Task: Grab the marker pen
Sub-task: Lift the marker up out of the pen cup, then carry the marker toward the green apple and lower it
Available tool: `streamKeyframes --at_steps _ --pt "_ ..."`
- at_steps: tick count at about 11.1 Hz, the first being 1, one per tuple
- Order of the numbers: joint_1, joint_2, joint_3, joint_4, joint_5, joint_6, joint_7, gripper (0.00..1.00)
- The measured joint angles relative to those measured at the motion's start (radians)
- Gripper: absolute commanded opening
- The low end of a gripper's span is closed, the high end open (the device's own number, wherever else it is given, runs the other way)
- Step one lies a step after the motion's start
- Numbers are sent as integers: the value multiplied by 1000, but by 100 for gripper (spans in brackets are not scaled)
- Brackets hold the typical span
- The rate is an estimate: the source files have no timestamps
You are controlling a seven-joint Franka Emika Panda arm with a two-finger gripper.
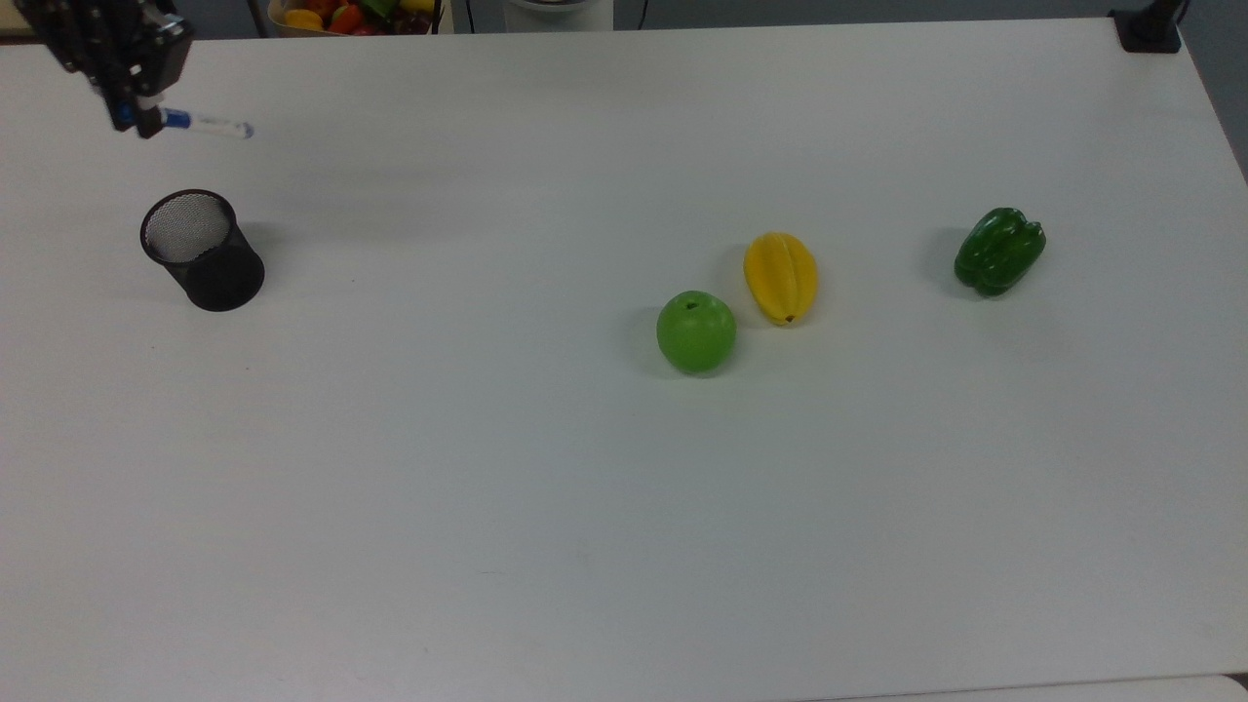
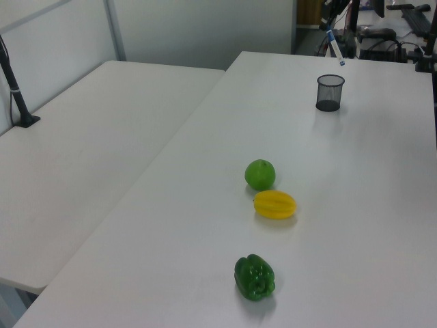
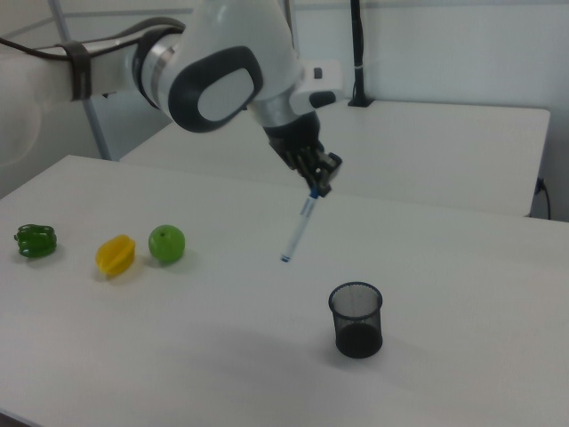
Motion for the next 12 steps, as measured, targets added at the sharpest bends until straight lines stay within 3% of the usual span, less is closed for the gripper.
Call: streamKeyframes --at_steps 6,12 --pt "13 -120 144 24 69 -323 0 0" --pt "16 -114 346 -2 85 -350 159 0"
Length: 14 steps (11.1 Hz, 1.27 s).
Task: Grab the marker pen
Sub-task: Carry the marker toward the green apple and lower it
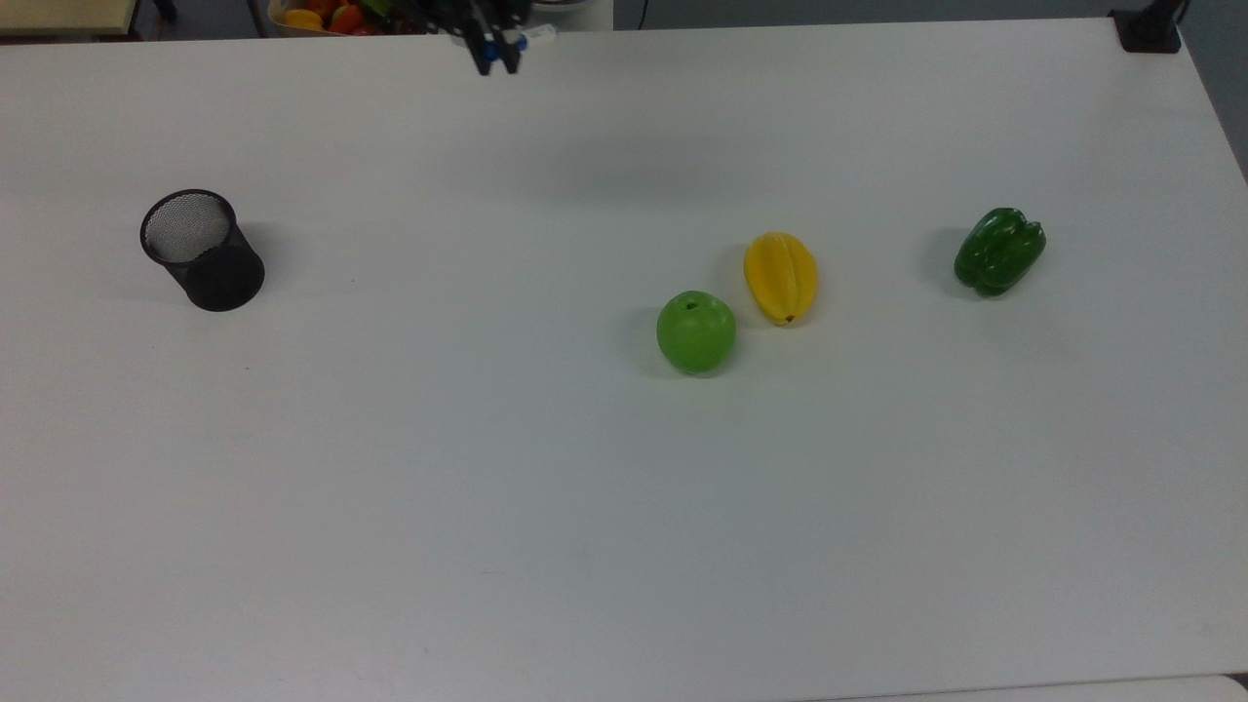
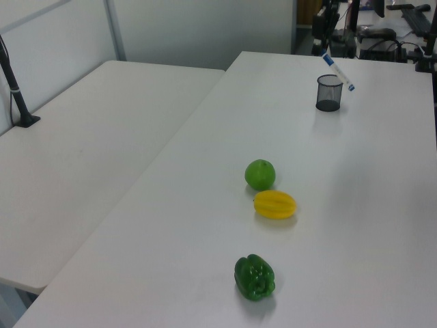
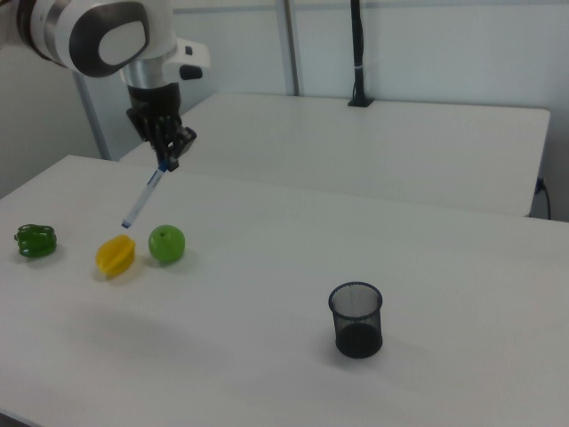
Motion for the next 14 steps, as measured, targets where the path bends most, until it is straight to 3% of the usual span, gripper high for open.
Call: streamKeyframes --at_steps 3,6,10,14 --pt "18 58 86 -45 -6 36 26 0" --pt "38 96 136 -123 -72 153 54 0" --pt "47 142 151 -238 -174 308 54 0" --pt "47 201 151 -307 -220 477 54 0"
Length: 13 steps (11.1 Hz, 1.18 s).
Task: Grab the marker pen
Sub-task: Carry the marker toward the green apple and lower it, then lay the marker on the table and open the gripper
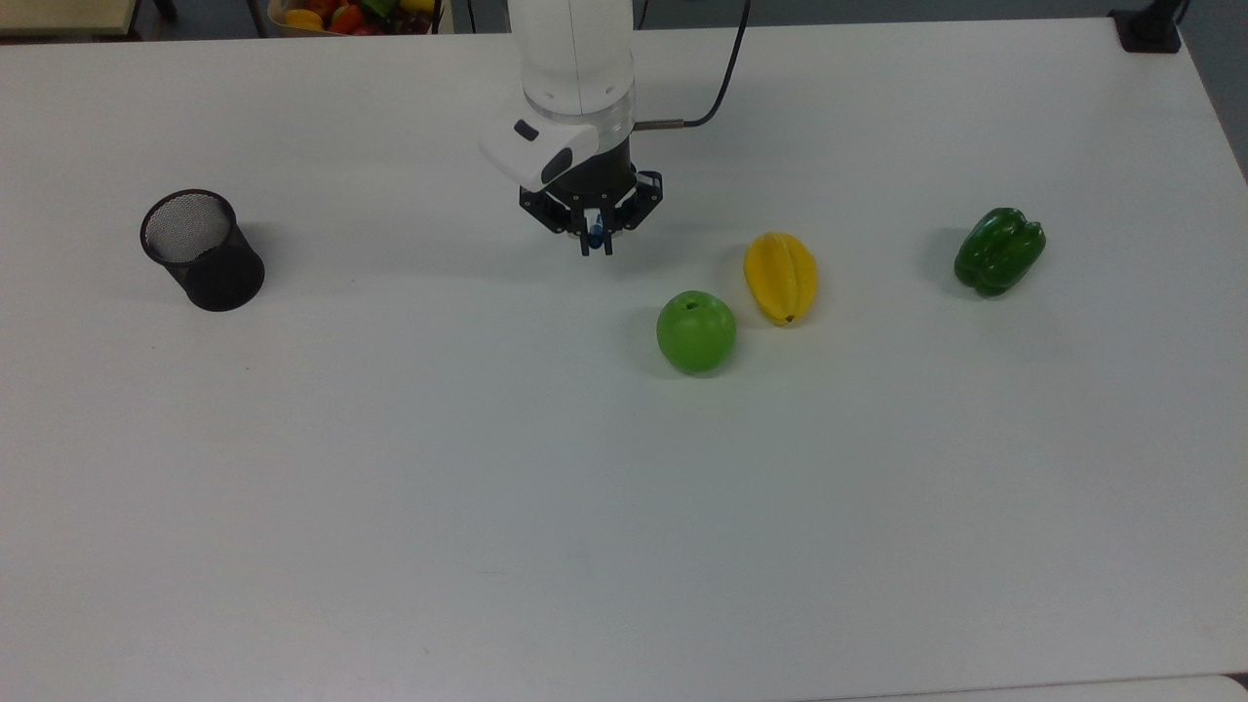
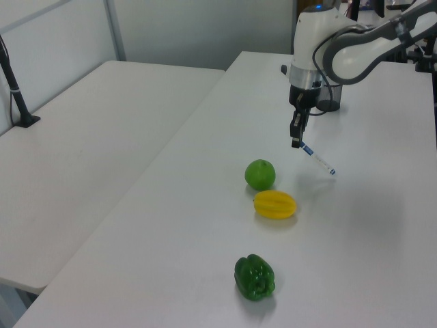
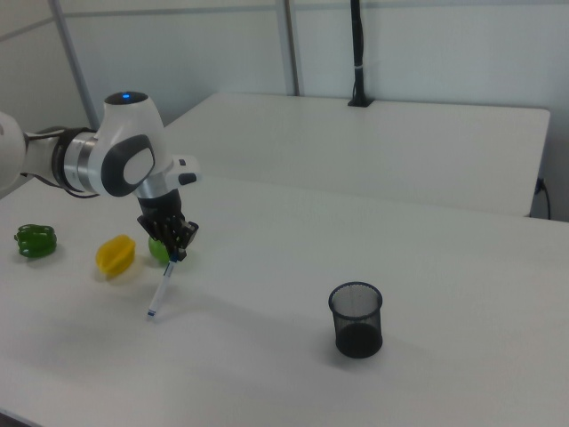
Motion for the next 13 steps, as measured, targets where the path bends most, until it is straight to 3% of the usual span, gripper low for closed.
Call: streamKeyframes --at_steps 4,6,7,8,13 --pt "0 44 0 -27 -3 124 -1 0" --pt "1 60 2 -34 -19 147 -5 9" --pt "2 64 2 -35 -22 148 -6 25" --pt "2 68 2 -35 -22 148 -7 55" --pt "2 82 2 -36 -23 149 -11 100"
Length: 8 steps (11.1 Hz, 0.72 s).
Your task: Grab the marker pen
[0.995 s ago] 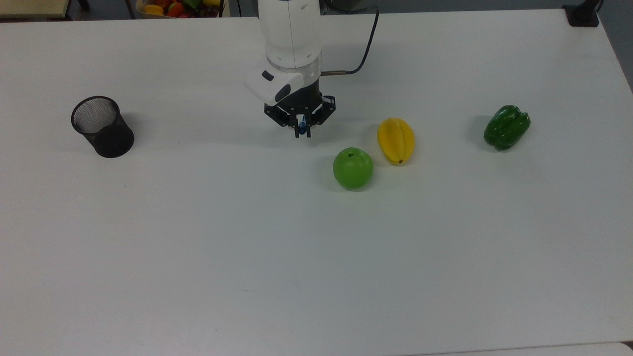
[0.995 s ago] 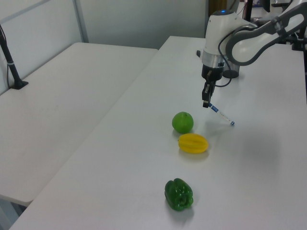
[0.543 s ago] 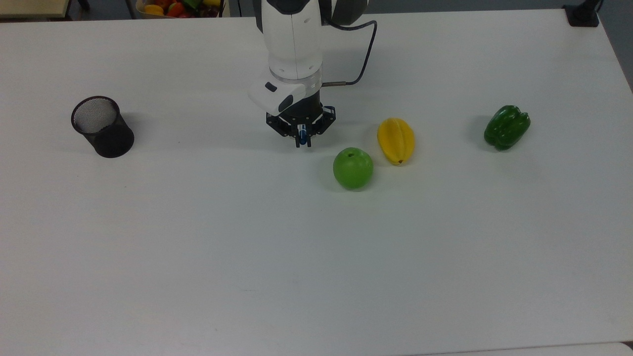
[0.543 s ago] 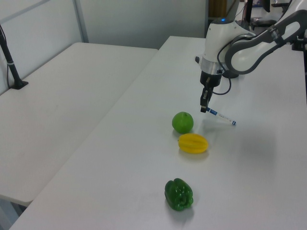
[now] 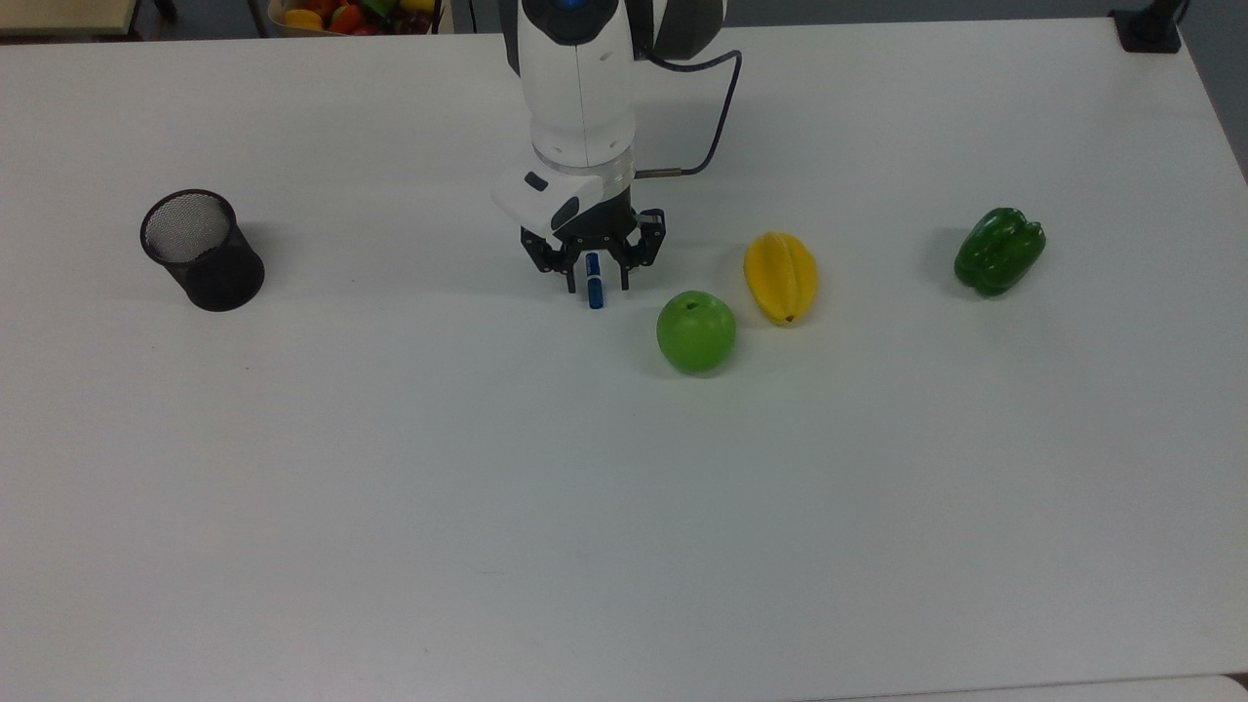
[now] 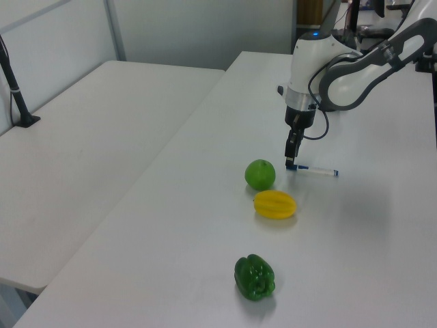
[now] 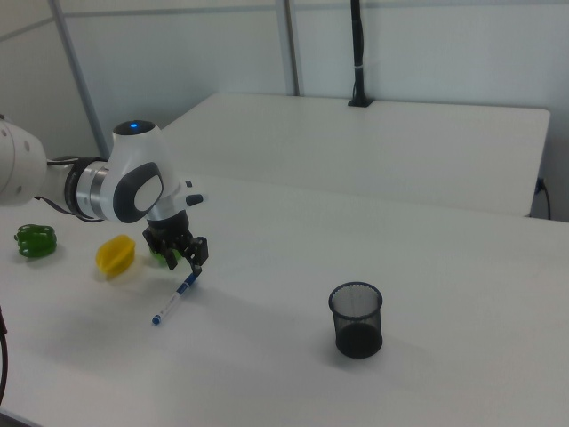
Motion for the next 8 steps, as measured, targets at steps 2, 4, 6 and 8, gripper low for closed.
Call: streamKeyframes --at_steps 2,4,6,8 --pt "0 0 0 1 0 1 0 100" --pt "0 -8 0 8 0 1 1 100" --pt "0 -44 0 33 0 -29 15 100" --pt "-6 -101 0 119 0 -203 91 100"
